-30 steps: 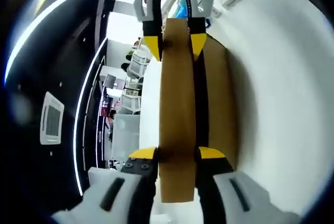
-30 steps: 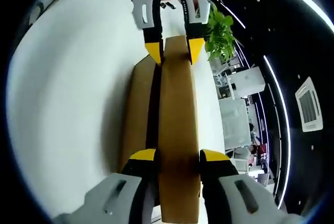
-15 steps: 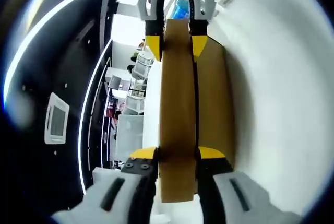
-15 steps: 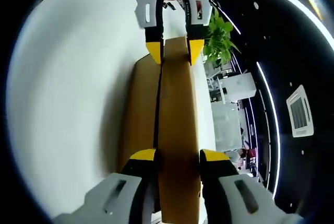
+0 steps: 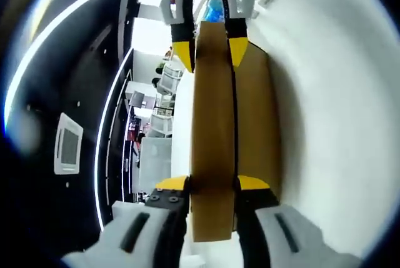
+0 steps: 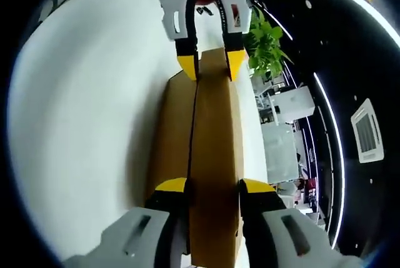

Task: Operate the shoe box by opening the lid, removing the specified soft item, and placing it in the target area until the item is outside and the box remains undamaged.

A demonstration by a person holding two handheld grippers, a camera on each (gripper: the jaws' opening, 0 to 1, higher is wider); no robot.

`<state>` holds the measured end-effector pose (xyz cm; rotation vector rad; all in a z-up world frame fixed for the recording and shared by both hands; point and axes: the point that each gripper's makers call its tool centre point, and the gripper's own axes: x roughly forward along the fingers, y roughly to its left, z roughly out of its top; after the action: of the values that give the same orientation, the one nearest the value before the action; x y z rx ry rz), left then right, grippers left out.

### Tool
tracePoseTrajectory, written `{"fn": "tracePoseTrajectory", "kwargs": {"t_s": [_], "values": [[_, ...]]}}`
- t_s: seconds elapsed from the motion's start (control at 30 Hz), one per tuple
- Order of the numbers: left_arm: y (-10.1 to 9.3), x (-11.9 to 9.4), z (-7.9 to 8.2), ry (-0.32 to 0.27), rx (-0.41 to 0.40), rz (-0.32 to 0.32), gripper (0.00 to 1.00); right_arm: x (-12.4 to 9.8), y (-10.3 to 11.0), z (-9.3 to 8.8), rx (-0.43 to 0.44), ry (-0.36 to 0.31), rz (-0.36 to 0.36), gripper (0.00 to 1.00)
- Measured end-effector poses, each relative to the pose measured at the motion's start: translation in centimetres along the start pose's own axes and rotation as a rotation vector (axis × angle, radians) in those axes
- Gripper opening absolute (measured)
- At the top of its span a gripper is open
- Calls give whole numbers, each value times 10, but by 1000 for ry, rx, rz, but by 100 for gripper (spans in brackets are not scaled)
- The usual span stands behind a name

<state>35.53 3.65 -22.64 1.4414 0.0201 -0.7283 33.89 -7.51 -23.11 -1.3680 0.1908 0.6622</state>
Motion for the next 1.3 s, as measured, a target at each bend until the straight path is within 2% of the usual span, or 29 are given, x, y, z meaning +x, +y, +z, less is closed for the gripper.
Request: {"fn": "tracePoseTrajectory", "kwargs": {"t_s": [0.37, 0.67, 0.97, 1.3], "values": [[-1, -1, -1, 2, 4, 6, 29, -1, 1, 2, -23, -1, -20, 31], [-6, -2, -2, 4, 15, -1, 29, -5, 10, 12, 16, -32, 34, 32], [-9, -3, -3, 0, 16, 9, 29, -1, 13, 10, -35, -18, -4, 32], [-13, -3, -4, 0, 13, 34, 29, 2, 16, 10, -154, 0, -79, 31]]}}
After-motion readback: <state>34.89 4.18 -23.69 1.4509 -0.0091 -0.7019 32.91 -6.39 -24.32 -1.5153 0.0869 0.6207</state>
